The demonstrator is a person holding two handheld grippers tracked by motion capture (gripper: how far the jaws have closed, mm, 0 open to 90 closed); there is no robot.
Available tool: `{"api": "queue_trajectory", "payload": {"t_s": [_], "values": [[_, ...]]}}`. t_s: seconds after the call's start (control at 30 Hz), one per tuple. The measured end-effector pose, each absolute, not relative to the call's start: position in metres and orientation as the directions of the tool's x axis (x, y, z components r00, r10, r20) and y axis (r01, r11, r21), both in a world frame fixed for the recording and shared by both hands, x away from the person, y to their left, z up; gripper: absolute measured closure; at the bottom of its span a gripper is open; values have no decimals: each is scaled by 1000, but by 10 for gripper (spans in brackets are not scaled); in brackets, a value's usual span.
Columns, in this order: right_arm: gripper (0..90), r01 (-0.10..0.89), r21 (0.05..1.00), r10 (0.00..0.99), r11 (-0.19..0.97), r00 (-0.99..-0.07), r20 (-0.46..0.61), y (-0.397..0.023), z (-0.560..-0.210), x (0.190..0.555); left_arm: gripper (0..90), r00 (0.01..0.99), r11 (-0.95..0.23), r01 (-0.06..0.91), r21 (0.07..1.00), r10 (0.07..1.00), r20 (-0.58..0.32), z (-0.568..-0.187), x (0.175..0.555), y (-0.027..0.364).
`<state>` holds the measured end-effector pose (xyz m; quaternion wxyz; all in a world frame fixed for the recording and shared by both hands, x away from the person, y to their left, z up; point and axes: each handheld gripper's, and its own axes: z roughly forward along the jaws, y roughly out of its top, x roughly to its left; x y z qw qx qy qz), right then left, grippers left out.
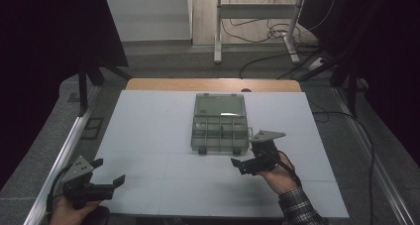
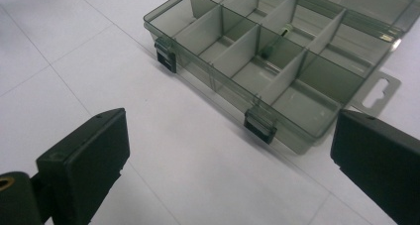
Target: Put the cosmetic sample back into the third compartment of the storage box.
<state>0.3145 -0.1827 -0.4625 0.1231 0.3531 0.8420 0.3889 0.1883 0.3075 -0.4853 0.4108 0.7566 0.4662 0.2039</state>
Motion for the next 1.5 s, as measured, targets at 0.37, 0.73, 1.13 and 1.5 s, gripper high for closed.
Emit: {"api": "queue_trajectory", "payload": {"t_s": [0.37, 0.73, 1.13, 1.5], "values": [[18, 502, 745, 702, 440, -710, 64, -195, -465, 303, 29, 479, -224, 542, 810, 874, -79, -485, 189, 308], [18, 506, 749, 712, 428, -699, 65, -205, -465, 292, 31, 468, -205, 549, 810, 878, -95, -485, 189, 310], [18, 510, 758, 735, 407, -675, 60, -220, -464, 281, 32, 465, -205, 551, 809, 881, -93, -486, 189, 310], [17, 506, 765, 753, 398, -657, 43, -234, -464, 269, 34, 460, -196, 555, 809, 882, -102, -486, 190, 311]]}}
